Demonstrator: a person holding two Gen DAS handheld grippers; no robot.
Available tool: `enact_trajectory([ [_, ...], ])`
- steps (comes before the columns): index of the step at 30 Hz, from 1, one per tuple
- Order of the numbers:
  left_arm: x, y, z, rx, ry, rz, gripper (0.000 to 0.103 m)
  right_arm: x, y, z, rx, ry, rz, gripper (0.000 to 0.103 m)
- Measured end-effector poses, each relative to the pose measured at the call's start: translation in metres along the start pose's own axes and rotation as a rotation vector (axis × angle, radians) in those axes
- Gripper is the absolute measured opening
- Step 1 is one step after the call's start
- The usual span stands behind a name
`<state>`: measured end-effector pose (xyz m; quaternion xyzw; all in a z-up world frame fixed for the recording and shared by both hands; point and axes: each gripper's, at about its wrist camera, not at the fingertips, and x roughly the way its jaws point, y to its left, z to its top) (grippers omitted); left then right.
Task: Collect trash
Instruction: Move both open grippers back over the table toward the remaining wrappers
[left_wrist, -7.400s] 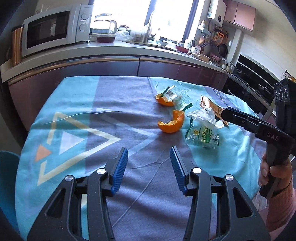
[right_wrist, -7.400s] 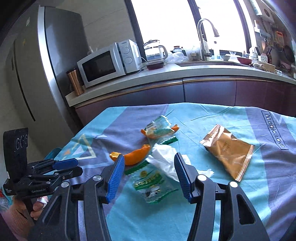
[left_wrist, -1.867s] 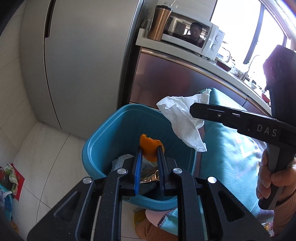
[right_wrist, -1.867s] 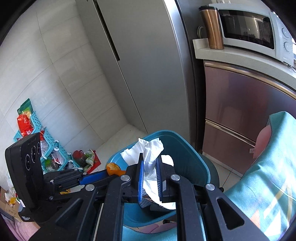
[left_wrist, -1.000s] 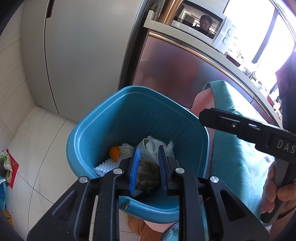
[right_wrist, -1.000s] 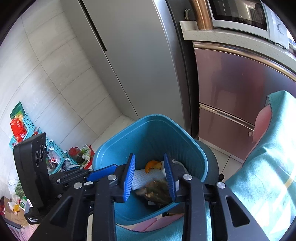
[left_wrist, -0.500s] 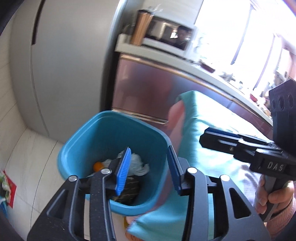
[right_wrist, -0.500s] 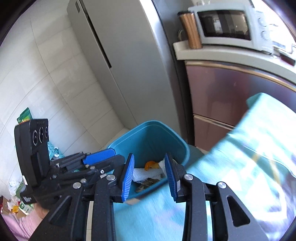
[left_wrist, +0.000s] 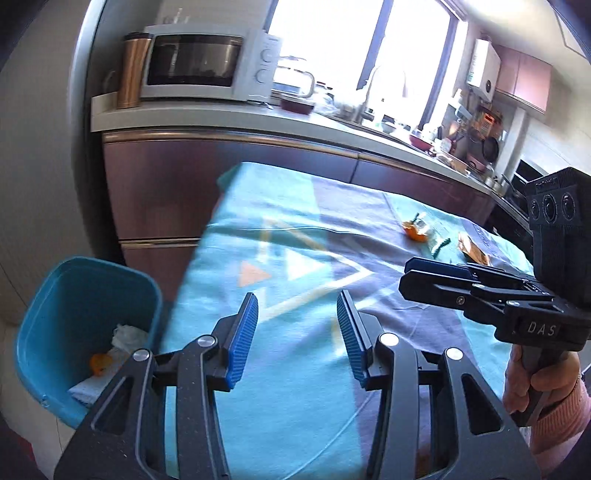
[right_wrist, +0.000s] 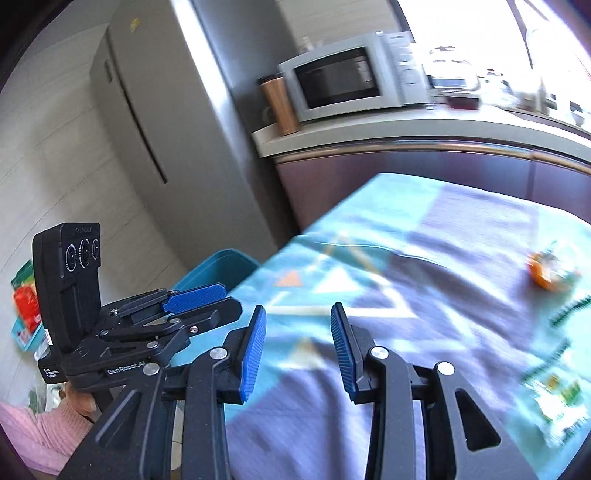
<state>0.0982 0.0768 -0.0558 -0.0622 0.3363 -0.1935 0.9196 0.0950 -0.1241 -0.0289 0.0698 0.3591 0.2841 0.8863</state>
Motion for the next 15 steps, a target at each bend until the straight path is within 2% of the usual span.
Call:
enact_trajectory([
  [9, 0.048, -0.095, 0.001, 0.14, 0.077, -0.149, 0.05, -0.063, -0.079, -0.021, 0.139, -0.074, -0.193, 0.035],
  [15, 0.079, -0.14, 0.006, 0.208, 0.129, -0.221, 0.056, -0.101, -0.133, -0.036, 0.254, -0.12, -0.289, 0.035],
])
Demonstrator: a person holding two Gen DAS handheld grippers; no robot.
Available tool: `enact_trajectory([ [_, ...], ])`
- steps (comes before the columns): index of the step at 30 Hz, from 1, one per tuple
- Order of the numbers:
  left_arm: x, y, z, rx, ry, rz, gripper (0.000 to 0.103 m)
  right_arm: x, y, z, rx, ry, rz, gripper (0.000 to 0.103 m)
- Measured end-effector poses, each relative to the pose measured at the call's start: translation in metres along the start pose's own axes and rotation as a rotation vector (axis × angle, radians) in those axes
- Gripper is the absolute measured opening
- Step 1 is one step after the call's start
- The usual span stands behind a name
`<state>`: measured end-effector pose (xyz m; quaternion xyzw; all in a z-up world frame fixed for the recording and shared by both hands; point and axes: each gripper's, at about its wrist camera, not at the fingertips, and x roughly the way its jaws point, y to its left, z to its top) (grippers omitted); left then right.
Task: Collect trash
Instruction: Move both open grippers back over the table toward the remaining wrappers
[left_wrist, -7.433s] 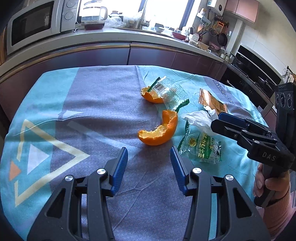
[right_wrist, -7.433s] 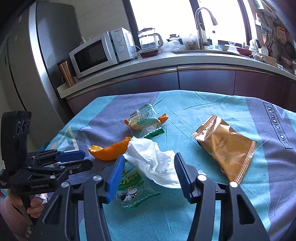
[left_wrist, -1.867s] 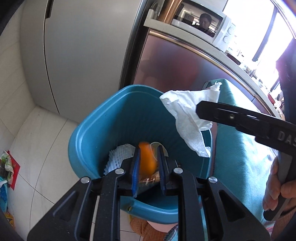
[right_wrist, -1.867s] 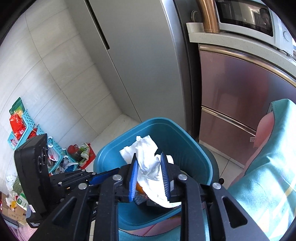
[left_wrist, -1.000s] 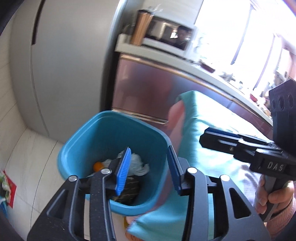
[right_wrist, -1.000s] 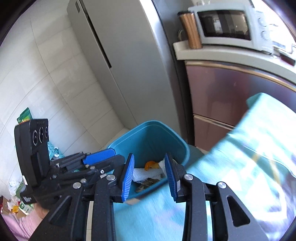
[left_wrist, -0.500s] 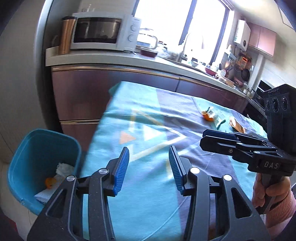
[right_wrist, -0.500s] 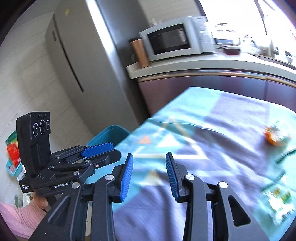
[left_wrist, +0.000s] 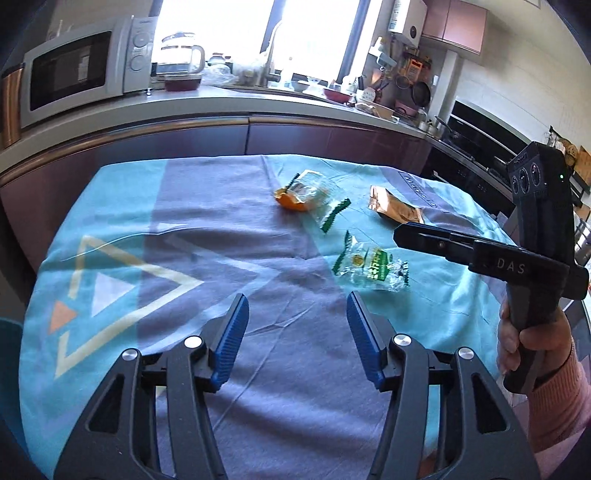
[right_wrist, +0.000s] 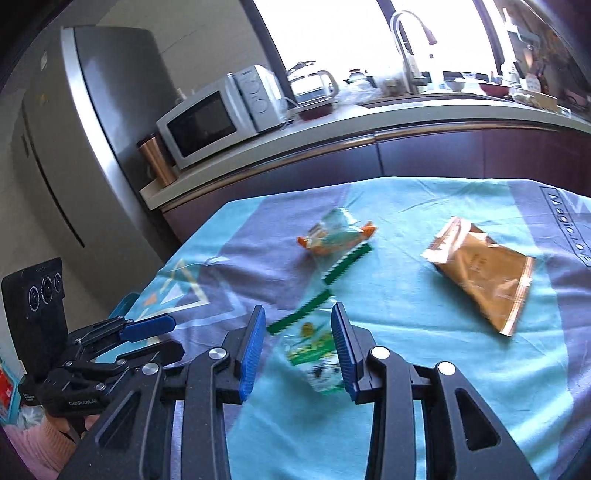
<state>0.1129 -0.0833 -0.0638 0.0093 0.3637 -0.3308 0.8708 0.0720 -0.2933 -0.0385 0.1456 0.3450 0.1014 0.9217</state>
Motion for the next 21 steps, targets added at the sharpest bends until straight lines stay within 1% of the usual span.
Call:
enact_trajectory([
  [5, 0.025, -0.02, 0.015, 0.037, 0.028, -0.032, 0.059, -0.011, -0.046, 0.005, 0.063, -0.03, -0.095, 0.04],
  [7, 0.034, -0.026, 0.021, 0.053, 0.039, -0.036, 0.059, -0.014, -0.066, 0.007, 0.09, -0.041, -0.141, 0.044],
  [10, 0.047, -0.033, 0.027, 0.069, 0.054, -0.036, 0.06, -0.015, -0.095, 0.011, 0.153, -0.045, -0.184, 0.045],
  [12, 0.056, -0.035, 0.03, 0.069, 0.067, -0.035, 0.061, -0.014, -0.112, 0.012, 0.186, -0.047, -0.217, 0.051],
  [14, 0.062, -0.036, 0.031, 0.068, 0.078, -0.037, 0.061, -0.015, -0.129, 0.014, 0.228, -0.045, -0.222, 0.054],
  [17, 0.069, -0.038, 0.034, 0.076, 0.087, -0.024, 0.062, -0.011, -0.147, 0.016, 0.265, -0.036, -0.237, 0.056],
  [19, 0.073, -0.04, 0.035, 0.075, 0.097, -0.027, 0.063, -0.007, -0.151, 0.019, 0.266, -0.03, -0.238, 0.056],
  [21, 0.076, -0.041, 0.035, 0.082, 0.103, -0.027, 0.063, 0.0, -0.154, 0.022, 0.27, -0.007, -0.223, 0.059],
])
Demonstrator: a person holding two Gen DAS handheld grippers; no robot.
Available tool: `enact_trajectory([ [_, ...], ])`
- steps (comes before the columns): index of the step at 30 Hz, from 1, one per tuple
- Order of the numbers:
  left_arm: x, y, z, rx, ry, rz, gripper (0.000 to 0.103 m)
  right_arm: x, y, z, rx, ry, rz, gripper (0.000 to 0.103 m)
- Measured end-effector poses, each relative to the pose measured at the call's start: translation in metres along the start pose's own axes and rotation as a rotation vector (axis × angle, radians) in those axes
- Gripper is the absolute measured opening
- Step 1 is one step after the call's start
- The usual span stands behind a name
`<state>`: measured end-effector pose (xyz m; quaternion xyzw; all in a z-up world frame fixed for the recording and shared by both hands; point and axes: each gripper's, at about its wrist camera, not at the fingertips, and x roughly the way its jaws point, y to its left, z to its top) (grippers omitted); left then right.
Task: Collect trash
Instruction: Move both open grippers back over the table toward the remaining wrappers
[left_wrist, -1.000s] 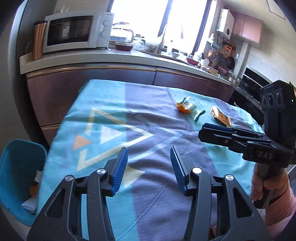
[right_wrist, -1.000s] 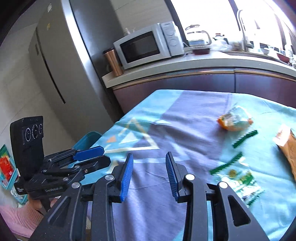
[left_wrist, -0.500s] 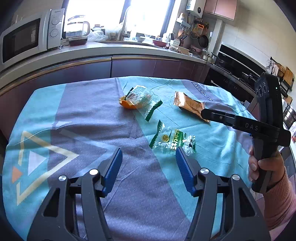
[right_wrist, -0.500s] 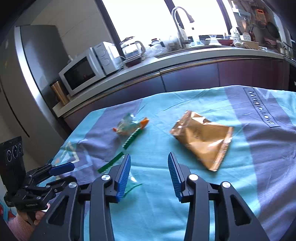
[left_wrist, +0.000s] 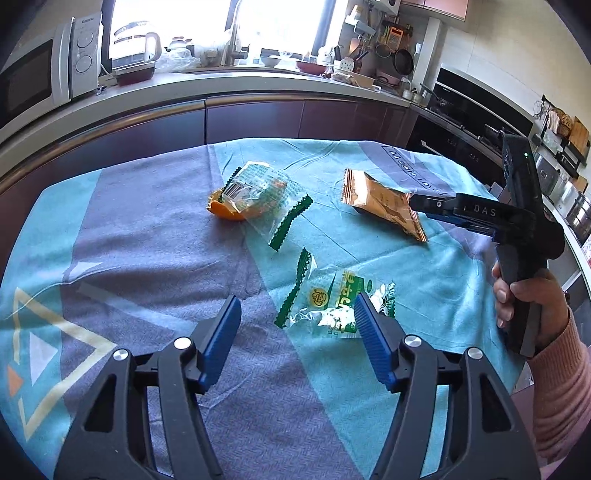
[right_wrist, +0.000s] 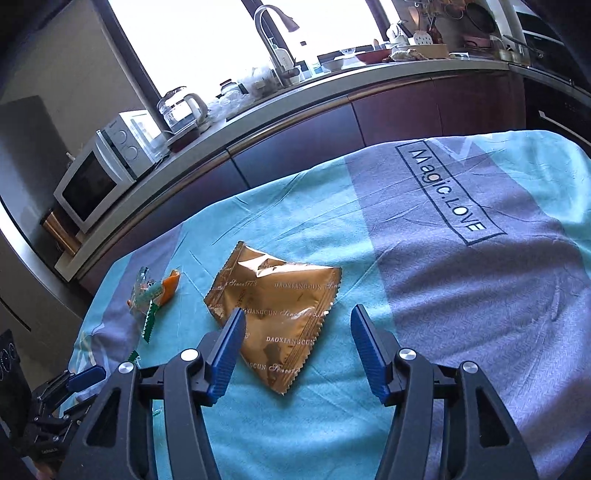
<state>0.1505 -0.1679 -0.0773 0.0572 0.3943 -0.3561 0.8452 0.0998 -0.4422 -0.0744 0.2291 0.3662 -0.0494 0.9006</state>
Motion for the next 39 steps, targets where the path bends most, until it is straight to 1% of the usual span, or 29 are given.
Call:
enact_trajectory([
  [2, 0.003, -0.001, 0.001, 0.007, 0.011, -0.011, 0.064, 0.008, -0.001, 0.002, 0.007, 0.024, 0.016, 0.06],
  [3, 0.005, -0.002, 0.002, 0.01, 0.016, -0.016, 0.064, 0.009, 0.001, 0.003, 0.003, 0.023, 0.019, 0.063],
  [7, 0.014, -0.007, 0.005, 0.024, 0.042, -0.03, 0.065, 0.013, 0.008, 0.005, -0.017, 0.033, 0.031, 0.067],
  [10, 0.022, -0.012, 0.006, 0.04, 0.067, -0.039, 0.064, 0.015, 0.015, 0.005, -0.046, 0.042, 0.03, 0.067],
  [12, 0.024, -0.016, 0.006, 0.057, 0.076, -0.044, 0.061, 0.016, 0.018, 0.004, -0.061, 0.048, 0.024, 0.06],
  [13, 0.025, -0.018, 0.006, 0.062, 0.079, -0.043, 0.059, 0.017, 0.018, 0.005, -0.065, 0.054, 0.024, 0.052],
  [14, 0.025, -0.02, 0.005, 0.065, 0.081, -0.045, 0.056, 0.017, 0.018, 0.004, -0.068, 0.057, 0.019, 0.047],
  [15, 0.026, -0.021, 0.005, 0.067, 0.083, -0.042, 0.051, 0.017, 0.019, 0.004, -0.072, 0.058, 0.022, 0.038],
  [16, 0.026, -0.021, 0.005, 0.067, 0.084, -0.038, 0.048, 0.019, 0.019, 0.004, -0.075, 0.067, 0.028, 0.031],
  [17, 0.026, -0.02, 0.005, 0.067, 0.085, -0.033, 0.042, 0.02, 0.019, 0.003, -0.076, 0.075, 0.03, 0.023],
  [18, 0.026, -0.02, 0.005, 0.065, 0.085, -0.032, 0.035, 0.02, 0.019, 0.003, -0.077, 0.075, 0.033, 0.02],
  [20, 0.025, -0.019, 0.004, 0.061, 0.084, -0.032, 0.029, 0.02, 0.019, 0.002, -0.078, 0.078, 0.045, 0.011],
  [21, 0.024, -0.018, 0.004, 0.058, 0.083, -0.031, 0.025, 0.019, 0.02, 0.002, -0.077, 0.079, 0.052, 0.01],
  [24, 0.02, -0.016, 0.002, 0.046, 0.076, -0.029, 0.017, 0.014, 0.021, 0.0, -0.08, 0.065, 0.078, 0.005],
  [25, 0.019, -0.016, 0.002, 0.043, 0.072, -0.029, 0.015, 0.012, 0.022, -0.001, -0.082, 0.061, 0.085, 0.005],
  [27, 0.014, -0.016, 0.001, 0.044, 0.059, -0.029, 0.008, 0.007, 0.024, -0.005, -0.087, 0.057, 0.102, 0.004],
  [29, 0.01, -0.017, 0.0, 0.045, 0.049, -0.027, 0.004, 0.003, 0.027, -0.008, -0.095, 0.051, 0.117, 0.004],
  [36, -0.005, -0.017, -0.003, 0.042, 0.022, -0.05, 0.002, -0.01, 0.034, -0.017, -0.115, 0.036, 0.168, 0.003],
  [37, -0.006, -0.018, -0.004, 0.046, 0.021, -0.049, 0.006, -0.011, 0.036, -0.018, -0.115, 0.038, 0.177, 0.003],
  [38, -0.006, -0.019, -0.003, 0.048, 0.023, -0.052, 0.017, -0.011, 0.036, -0.019, -0.114, 0.041, 0.186, 0.003],
  [39, -0.006, -0.019, -0.003, 0.044, 0.023, -0.049, 0.033, -0.011, 0.037, -0.019, -0.112, 0.042, 0.191, 0.003],
])
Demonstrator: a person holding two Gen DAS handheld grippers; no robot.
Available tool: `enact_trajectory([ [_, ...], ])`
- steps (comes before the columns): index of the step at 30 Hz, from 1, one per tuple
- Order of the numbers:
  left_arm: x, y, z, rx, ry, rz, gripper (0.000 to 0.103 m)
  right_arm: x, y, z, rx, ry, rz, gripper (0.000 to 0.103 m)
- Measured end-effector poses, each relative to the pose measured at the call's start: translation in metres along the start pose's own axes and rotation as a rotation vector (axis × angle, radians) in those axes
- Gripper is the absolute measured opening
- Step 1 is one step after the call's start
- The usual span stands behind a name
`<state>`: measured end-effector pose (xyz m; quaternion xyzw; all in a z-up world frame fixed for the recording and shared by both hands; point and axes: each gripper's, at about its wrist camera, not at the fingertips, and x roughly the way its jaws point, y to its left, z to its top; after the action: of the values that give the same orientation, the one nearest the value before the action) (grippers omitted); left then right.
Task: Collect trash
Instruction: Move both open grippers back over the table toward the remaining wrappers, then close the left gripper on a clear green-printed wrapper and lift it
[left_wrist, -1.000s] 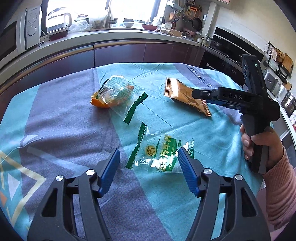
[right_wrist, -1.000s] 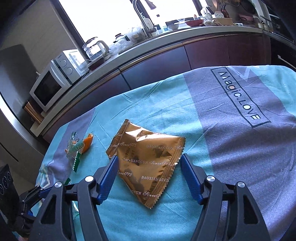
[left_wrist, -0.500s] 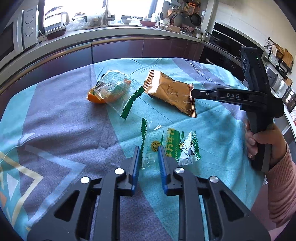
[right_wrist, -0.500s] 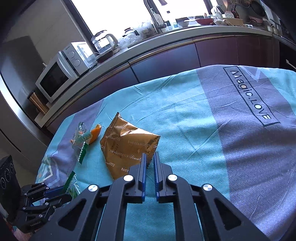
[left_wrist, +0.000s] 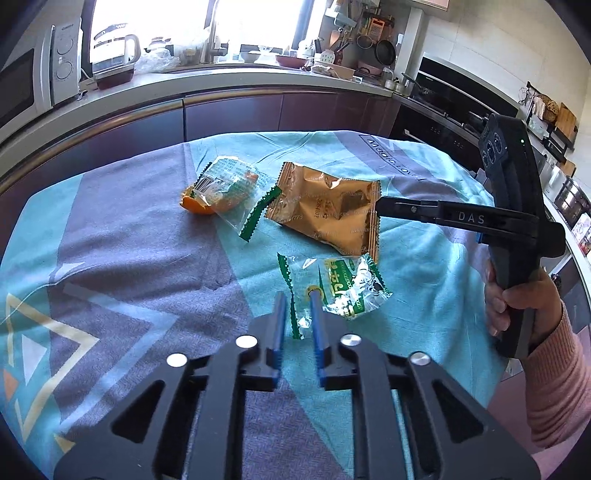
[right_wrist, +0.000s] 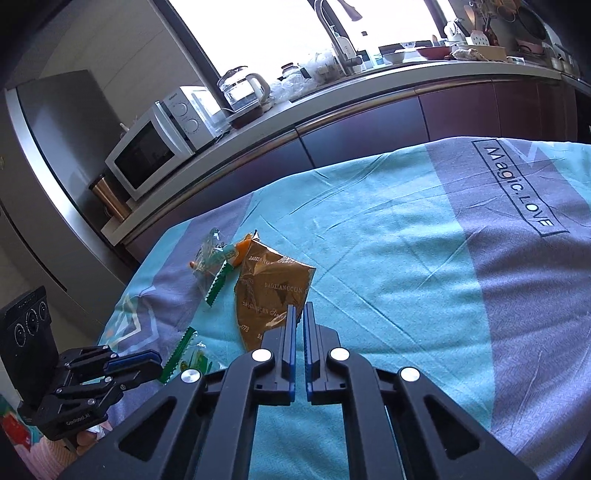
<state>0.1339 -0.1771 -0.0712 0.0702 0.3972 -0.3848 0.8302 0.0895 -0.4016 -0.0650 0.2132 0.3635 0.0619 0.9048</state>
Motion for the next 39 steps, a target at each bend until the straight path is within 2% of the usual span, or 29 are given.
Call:
enact_trajectory([
  [2, 0.0, 0.001, 0.001, -0.007, -0.002, -0.005, 0.044, 0.0, 0.0, 0.0, 0.009, 0.005, 0.021, 0.007],
  [4, 0.002, 0.0, 0.004, -0.006, 0.003, -0.01, 0.045, 0.003, 0.0, -0.001, 0.018, 0.018, 0.043, 0.01],
  [6, 0.007, 0.0, 0.005, -0.012, 0.025, -0.028, 0.051, 0.006, 0.001, 0.0, 0.026, 0.025, 0.048, 0.024],
  [9, 0.017, -0.001, 0.006, -0.021, 0.055, -0.042, 0.053, 0.012, -0.001, 0.002, 0.046, 0.04, 0.065, 0.034],
  [13, 0.029, 0.0, 0.005, -0.041, 0.087, -0.058, 0.049, 0.022, -0.002, 0.004, 0.067, 0.062, 0.084, 0.036],
  [15, 0.031, -0.001, 0.004, -0.039, 0.085, -0.047, 0.045, 0.025, -0.001, 0.004, 0.069, 0.07, 0.086, 0.031],
  [16, 0.031, -0.001, 0.004, -0.037, 0.085, -0.047, 0.039, 0.026, 0.001, 0.003, 0.06, 0.073, 0.086, 0.026],
  [17, 0.031, -0.002, 0.004, -0.035, 0.085, -0.047, 0.03, 0.026, 0.003, 0.003, 0.052, 0.074, 0.085, 0.016],
  [19, 0.031, -0.005, 0.003, -0.029, 0.088, -0.046, 0.02, 0.027, 0.004, 0.002, 0.04, 0.074, 0.081, 0.009],
  [20, 0.031, -0.006, 0.002, -0.025, 0.088, -0.04, 0.019, 0.026, 0.005, 0.002, 0.033, 0.07, 0.078, 0.006],
  [27, 0.021, -0.008, 0.001, -0.029, 0.06, -0.029, 0.01, 0.015, 0.01, 0.0, 0.007, 0.024, 0.09, 0.002],
  [39, -0.025, 0.002, -0.006, -0.043, -0.047, 0.025, 0.009, -0.019, 0.017, -0.006, -0.032, -0.063, 0.085, 0.001],
])
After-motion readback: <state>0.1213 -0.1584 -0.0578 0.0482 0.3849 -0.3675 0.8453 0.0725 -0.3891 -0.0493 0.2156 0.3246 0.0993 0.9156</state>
